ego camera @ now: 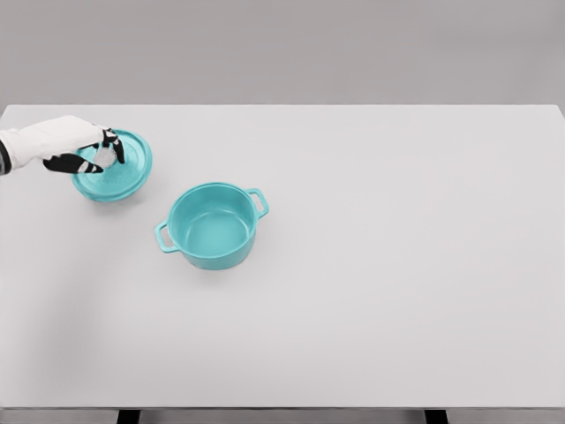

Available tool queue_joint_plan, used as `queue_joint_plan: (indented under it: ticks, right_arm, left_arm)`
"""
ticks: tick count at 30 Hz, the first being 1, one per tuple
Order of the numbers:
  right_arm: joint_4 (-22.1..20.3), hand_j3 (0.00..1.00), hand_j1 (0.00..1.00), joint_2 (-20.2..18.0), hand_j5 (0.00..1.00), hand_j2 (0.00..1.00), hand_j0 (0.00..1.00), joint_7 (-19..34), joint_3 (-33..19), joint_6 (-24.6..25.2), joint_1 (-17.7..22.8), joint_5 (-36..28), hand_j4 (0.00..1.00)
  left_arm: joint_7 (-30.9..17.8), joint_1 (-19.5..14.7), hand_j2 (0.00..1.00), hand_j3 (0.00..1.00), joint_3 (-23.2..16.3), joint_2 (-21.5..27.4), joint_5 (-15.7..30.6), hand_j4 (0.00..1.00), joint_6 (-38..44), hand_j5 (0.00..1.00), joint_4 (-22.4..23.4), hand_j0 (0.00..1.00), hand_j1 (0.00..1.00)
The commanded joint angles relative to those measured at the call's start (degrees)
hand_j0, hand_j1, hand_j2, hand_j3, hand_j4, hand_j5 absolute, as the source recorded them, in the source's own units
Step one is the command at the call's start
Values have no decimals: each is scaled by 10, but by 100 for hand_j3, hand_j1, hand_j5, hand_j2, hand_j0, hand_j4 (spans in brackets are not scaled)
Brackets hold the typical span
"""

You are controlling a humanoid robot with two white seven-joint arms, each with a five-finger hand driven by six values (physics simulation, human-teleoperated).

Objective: Cover the pot with left arm

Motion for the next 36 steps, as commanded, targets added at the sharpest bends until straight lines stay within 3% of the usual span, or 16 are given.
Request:
queue_joint_plan:
  ticks: [1, 9, 21, 32, 36]
  right_arm:
    - [0, 100, 100, 0, 100, 100, 100, 0, 0, 0, 0, 0, 100]
    - [0, 100, 100, 0, 100, 100, 100, 0, 0, 0, 0, 0, 100]
    - [0, 100, 100, 0, 100, 100, 100, 0, 0, 0, 0, 0, 100]
    - [0, 100, 100, 0, 100, 100, 100, 0, 0, 0, 0, 0, 100]
    - [0, 100, 100, 0, 100, 100, 100, 0, 0, 0, 0, 0, 100]
  left_arm:
    - [0, 0, 49, 49, 1, 11, 15, 49, 2, 49, -28, 49, 49]
    - [0, 11, 49, 49, 0, 25, 30, 49, 2, 49, -56, 49, 49]
    - [0, 47, 49, 49, 1, 48, 56, 49, 2, 49, -150, 49, 49]
    - [0, 55, 49, 49, 2, 48, 58, 49, 2, 49, -197, 49, 49]
    - [0, 74, 48, 48, 1, 46, 56, 48, 2, 48, -219, 48, 48]
